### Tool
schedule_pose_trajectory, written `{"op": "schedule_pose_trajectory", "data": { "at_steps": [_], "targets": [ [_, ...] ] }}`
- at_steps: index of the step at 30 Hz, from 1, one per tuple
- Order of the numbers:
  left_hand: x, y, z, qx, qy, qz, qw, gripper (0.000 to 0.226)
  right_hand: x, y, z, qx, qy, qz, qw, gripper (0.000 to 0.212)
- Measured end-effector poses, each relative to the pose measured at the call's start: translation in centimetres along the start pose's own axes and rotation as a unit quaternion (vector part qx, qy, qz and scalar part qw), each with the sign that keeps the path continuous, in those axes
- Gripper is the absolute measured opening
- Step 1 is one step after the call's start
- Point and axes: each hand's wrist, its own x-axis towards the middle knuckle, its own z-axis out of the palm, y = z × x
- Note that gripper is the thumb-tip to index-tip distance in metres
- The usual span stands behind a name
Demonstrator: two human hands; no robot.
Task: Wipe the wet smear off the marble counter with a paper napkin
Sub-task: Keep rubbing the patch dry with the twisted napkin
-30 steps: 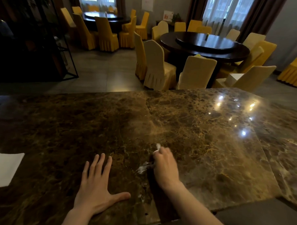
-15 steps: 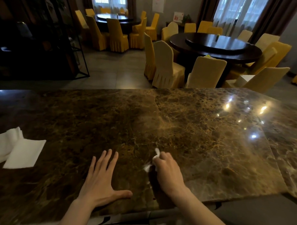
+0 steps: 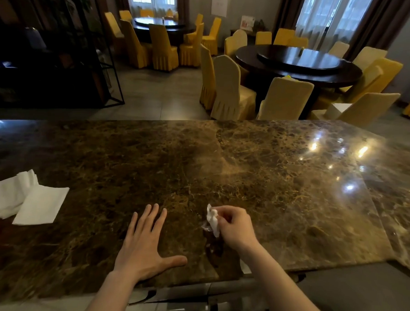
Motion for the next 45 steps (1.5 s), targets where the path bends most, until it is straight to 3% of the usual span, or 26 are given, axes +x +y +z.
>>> {"op": "schedule_pose_trajectory", "data": {
  "at_steps": [3, 6, 9, 13, 16, 18, 20, 22, 26, 29, 36, 40, 43, 45],
  "targets": [
    [0.1, 0.1, 0.1, 0.006, 0.000, -0.009, 1.000, 0.143, -0.9, 0.5, 2.3, -0.204, 0.034, -0.151, 0.967, 0.025],
    [0.0, 0.2, 0.2, 0.013, 0.004, -0.010, 1.000, 0.143, -1.8, 1.0, 3.9, -0.319, 0.002, -0.250, 0.914, 0.037],
    [0.1, 0.2, 0.2, 0.013, 0.009, -0.007, 1.000, 0.143, -2.2, 1.6, 3.9, -0.370, -0.030, -0.295, 0.880, 0.051],
    [0.0, -0.1, 0.3, 0.016, 0.008, 0.000, 1.000, 0.142, -1.8, 2.0, 2.2, -0.390, -0.054, -0.358, 0.846, 0.048],
    [0.2, -0.3, 0.3, 0.003, 0.010, 0.005, 1.000, 0.142, 0.1, 2.7, -0.3, -0.382, -0.013, -0.320, 0.867, 0.034],
    [0.2, -0.4, 0.4, 0.006, 0.007, 0.009, 1.000, 0.142, 1.9, 2.8, -2.8, -0.365, 0.051, -0.237, 0.899, 0.016],
    [0.1, -0.5, 0.4, 0.007, 0.007, 0.010, 1.000, 0.142, 2.5, 2.8, -4.5, -0.304, 0.097, -0.172, 0.932, 0.011],
    [0.3, -0.4, 0.5, -0.005, 0.015, 0.007, 1.000, 0.143, 1.1, 2.4, -3.9, -0.230, 0.099, -0.199, 0.947, 0.013],
    [0.3, -0.4, 0.7, 0.006, 0.014, 0.009, 1.000, 0.143, -4.0, 2.2, 2.7, -0.232, -0.043, -0.311, 0.921, 0.021],
    [0.3, -0.3, 0.6, 0.009, 0.021, 0.003, 1.000, 0.143, -4.6, 3.0, 5.2, -0.290, -0.084, -0.363, 0.882, 0.019],
    [0.1, -0.5, 0.4, -0.003, 0.013, 0.010, 1.000, 0.141, -0.4, 3.9, 1.7, -0.317, -0.004, -0.318, 0.894, 0.028],
    [0.1, -0.3, 0.1, -0.004, 0.010, 0.010, 1.000, 0.141, 3.0, 4.0, -2.6, -0.323, 0.090, -0.222, 0.916, 0.024],
    [0.2, -0.4, 0.2, -0.004, 0.008, 0.006, 1.000, 0.142, 3.6, 3.3, -4.5, -0.198, 0.162, -0.140, 0.957, 0.019],
    [0.2, -0.3, 0.2, -0.004, 0.010, 0.003, 1.000, 0.143, 2.6, 2.3, -3.5, -0.117, 0.144, -0.141, 0.972, 0.021]
  ]
}}
